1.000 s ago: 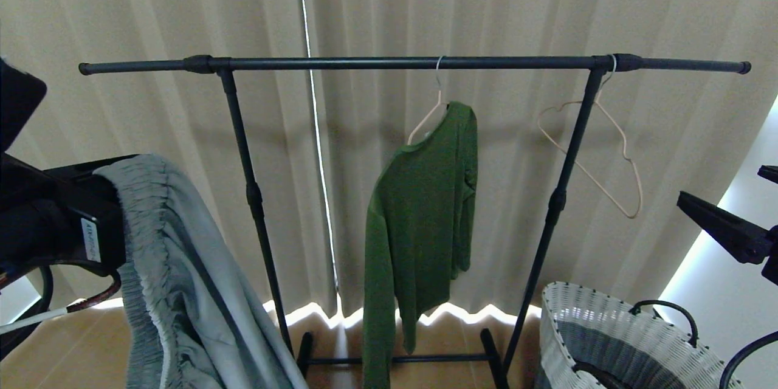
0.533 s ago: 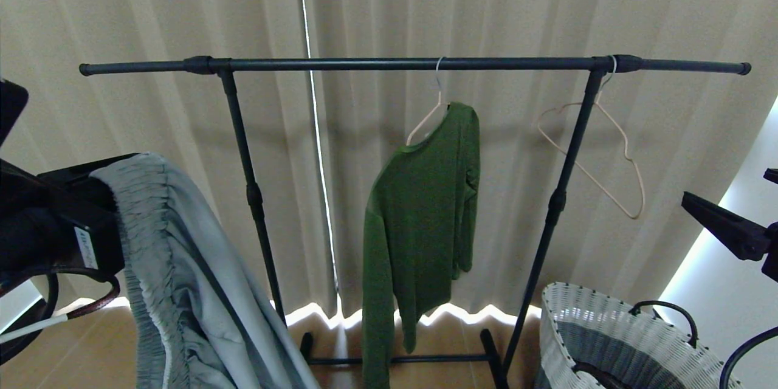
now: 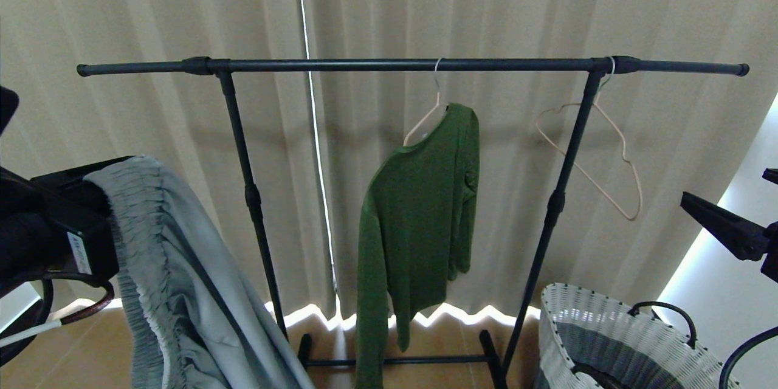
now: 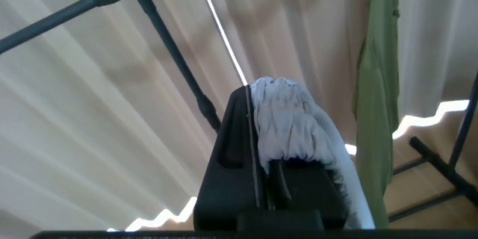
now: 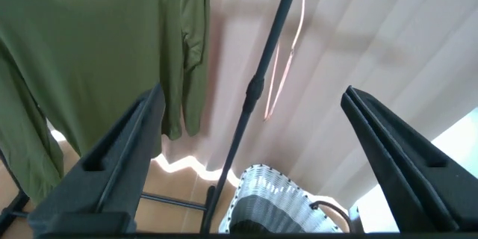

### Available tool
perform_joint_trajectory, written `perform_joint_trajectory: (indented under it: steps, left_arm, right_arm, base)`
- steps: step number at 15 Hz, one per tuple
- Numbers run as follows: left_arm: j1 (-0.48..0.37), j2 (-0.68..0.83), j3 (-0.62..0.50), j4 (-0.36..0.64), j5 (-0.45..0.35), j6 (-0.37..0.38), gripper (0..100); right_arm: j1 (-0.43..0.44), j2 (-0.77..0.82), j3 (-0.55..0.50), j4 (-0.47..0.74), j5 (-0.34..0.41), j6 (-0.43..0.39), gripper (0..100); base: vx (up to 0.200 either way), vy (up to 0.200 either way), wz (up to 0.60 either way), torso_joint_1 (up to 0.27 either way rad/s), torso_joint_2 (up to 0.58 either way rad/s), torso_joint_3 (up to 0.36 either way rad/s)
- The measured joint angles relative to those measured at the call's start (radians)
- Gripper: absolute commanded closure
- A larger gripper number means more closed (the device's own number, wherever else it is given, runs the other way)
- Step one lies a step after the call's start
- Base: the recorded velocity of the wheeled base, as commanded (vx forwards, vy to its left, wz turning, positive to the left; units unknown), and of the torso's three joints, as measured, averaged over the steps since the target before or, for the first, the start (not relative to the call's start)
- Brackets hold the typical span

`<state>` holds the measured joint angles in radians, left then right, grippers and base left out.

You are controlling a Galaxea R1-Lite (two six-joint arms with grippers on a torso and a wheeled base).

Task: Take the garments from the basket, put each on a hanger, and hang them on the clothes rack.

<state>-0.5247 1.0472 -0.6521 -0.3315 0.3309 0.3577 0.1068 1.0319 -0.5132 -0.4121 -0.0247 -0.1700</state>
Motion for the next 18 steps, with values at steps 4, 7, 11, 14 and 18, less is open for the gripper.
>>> perform_joint_trajectory:
  steps: [4,7,11,14,18]
  left_arm:
    - [0.0,-0.001,0.002,-0.002,0.0,0.003,100]
    - [-0.001,-0.001,0.002,-0.001,0.001,0.004,100]
    - [0.0,0.001,0.002,0.001,0.002,-0.001,100]
    - [0.0,0.005,0.002,0.003,0.001,-0.002,100]
    - [0.0,0.011,0.009,0.006,0.001,-0.001,100]
  right_arm:
    - [-0.014,-0.001,0.0,0.0,0.0,0.0,0]
    - [-0.033,-0.001,0.0,0.001,0.001,0.0,0]
    - [-0.05,0.001,-0.017,0.015,0.0,-0.001,0]
    - [-0.056,0.0,-0.063,0.103,0.0,0.0,0]
    - [-0.057,0.005,-0.099,0.165,0.0,0.0,0]
  base:
    - [0.0,-0.05,0.0,0.003,0.0,0.001]
    - [0.0,0.0,0.0,0.0,0.0,0.0]
    - [0.0,0.0,0.0,0.0,0.0,0.0]
    - [0.2,0.0,0.0,0.001,0.0,0.004]
    - [0.2,0.0,0.0,0.001,0.0,0.001]
